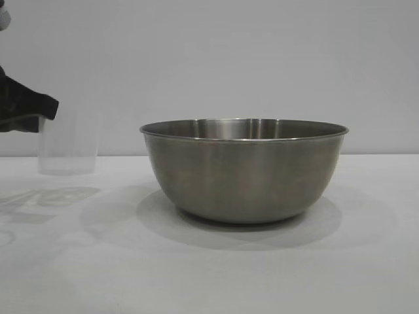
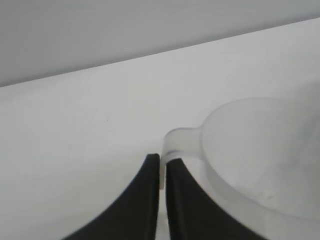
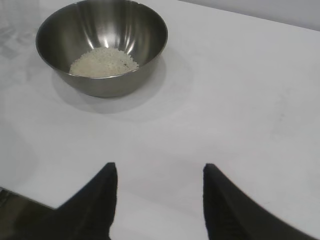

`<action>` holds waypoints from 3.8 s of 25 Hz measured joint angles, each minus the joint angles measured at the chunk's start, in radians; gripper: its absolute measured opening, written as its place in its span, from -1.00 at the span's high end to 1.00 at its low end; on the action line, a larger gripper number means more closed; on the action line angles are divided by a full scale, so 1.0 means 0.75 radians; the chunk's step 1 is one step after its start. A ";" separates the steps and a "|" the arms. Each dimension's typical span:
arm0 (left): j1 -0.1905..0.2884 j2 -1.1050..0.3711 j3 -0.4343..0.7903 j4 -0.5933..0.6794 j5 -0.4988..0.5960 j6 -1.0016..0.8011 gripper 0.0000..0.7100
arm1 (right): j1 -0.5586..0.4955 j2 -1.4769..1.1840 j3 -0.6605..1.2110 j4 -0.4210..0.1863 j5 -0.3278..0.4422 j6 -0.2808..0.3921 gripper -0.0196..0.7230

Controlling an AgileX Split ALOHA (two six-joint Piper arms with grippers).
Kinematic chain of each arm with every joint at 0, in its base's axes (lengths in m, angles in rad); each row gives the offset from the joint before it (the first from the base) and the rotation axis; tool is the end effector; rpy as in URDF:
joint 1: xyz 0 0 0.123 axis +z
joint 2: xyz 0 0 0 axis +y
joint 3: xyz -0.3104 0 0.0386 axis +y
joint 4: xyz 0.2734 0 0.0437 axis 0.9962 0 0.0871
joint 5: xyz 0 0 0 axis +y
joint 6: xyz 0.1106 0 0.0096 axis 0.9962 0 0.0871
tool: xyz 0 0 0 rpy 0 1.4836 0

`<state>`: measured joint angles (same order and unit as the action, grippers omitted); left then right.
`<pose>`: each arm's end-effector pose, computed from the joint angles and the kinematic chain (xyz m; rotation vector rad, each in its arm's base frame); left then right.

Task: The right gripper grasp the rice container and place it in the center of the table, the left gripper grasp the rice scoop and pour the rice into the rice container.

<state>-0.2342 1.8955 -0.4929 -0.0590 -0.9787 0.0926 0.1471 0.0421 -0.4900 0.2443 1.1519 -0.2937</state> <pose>0.3213 -0.0711 0.1059 0.2466 1.8925 -0.0714 0.0043 0.0254 0.2707 -0.4908 2.1109 0.2161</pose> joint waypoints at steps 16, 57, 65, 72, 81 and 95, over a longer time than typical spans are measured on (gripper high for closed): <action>0.000 0.037 0.192 -0.001 -0.154 0.000 0.51 | 0.000 0.000 0.000 0.000 0.000 0.000 -0.07; 0.343 -1.760 0.221 0.383 1.061 -0.148 0.26 | 0.000 0.000 0.000 0.000 0.000 0.002 -0.07; 0.343 -2.209 0.199 0.342 1.729 -0.171 0.26 | 0.000 0.000 0.000 0.000 0.000 0.002 -0.07; 0.343 -2.379 0.024 0.151 2.252 -0.021 0.26 | 0.000 0.000 0.000 0.000 0.000 0.002 -0.07; 0.343 -2.423 -0.040 0.006 2.737 0.011 0.26 | 0.000 0.000 0.000 0.000 0.000 0.002 -0.07; 0.343 -2.550 0.003 0.028 2.797 -0.040 0.26 | 0.000 0.000 0.000 0.002 0.000 0.002 -0.07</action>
<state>0.0231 -0.0173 -0.4903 -0.0381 1.1189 0.0630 0.1471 0.0421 -0.4900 0.2461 1.1519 -0.2920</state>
